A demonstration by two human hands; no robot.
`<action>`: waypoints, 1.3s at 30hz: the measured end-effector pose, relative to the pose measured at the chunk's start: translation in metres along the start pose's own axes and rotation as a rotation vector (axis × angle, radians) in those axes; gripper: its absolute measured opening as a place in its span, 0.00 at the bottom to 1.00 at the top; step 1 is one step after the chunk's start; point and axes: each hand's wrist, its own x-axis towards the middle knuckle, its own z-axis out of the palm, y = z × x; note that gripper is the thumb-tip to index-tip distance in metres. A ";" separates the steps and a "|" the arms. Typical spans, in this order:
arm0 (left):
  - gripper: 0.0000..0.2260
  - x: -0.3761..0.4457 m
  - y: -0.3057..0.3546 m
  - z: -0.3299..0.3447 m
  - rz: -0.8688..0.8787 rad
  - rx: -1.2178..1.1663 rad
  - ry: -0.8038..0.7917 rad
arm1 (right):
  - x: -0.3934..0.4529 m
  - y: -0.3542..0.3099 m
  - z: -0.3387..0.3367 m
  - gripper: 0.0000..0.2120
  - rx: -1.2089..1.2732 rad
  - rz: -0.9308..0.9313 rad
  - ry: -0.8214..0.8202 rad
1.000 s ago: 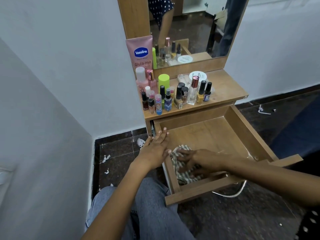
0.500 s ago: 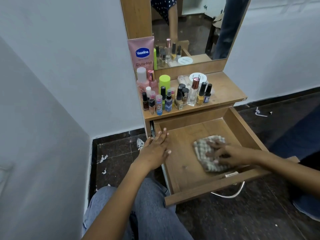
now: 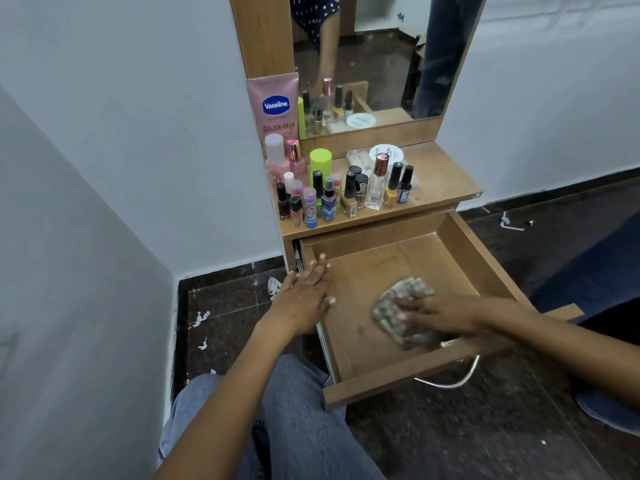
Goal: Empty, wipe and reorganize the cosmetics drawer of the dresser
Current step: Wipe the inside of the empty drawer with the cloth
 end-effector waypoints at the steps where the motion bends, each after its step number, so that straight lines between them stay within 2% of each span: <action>1: 0.28 0.000 0.000 0.000 -0.002 0.004 -0.001 | -0.004 0.013 -0.006 0.29 0.009 0.051 0.022; 4: 0.28 0.001 0.000 0.001 -0.002 0.004 -0.001 | -0.007 0.038 -0.017 0.35 0.004 0.105 0.102; 7: 0.28 0.001 -0.001 0.001 0.002 -0.005 0.004 | 0.004 0.036 -0.008 0.42 0.077 0.194 0.153; 10: 0.28 0.001 -0.001 0.001 0.005 -0.011 0.002 | 0.025 0.014 0.008 0.40 0.143 0.359 0.131; 13: 0.28 0.002 -0.002 0.002 0.004 -0.013 -0.001 | 0.042 -0.022 0.020 0.42 0.178 0.386 0.130; 16: 0.28 0.003 -0.003 0.002 0.002 -0.013 -0.002 | 0.056 -0.041 0.034 0.43 0.110 0.407 0.095; 21: 0.28 0.002 -0.003 0.002 0.011 -0.012 0.003 | 0.059 -0.029 0.022 0.37 0.098 0.463 0.187; 23: 0.28 0.002 -0.003 0.003 0.010 -0.011 0.006 | 0.061 -0.016 0.013 0.38 0.075 0.491 0.244; 26: 0.28 0.003 -0.003 0.003 0.005 -0.013 0.007 | 0.060 -0.002 0.008 0.45 0.051 0.579 0.331; 29: 0.28 0.003 -0.004 0.004 0.002 -0.015 0.013 | 0.057 0.007 0.013 0.50 0.007 0.620 0.335; 37: 0.28 0.003 -0.004 0.007 0.012 -0.020 0.030 | 0.065 0.015 0.026 0.68 0.186 0.778 0.305; 39: 0.28 0.003 -0.004 0.007 0.013 -0.023 0.028 | 0.064 0.018 0.026 0.66 0.189 0.827 0.327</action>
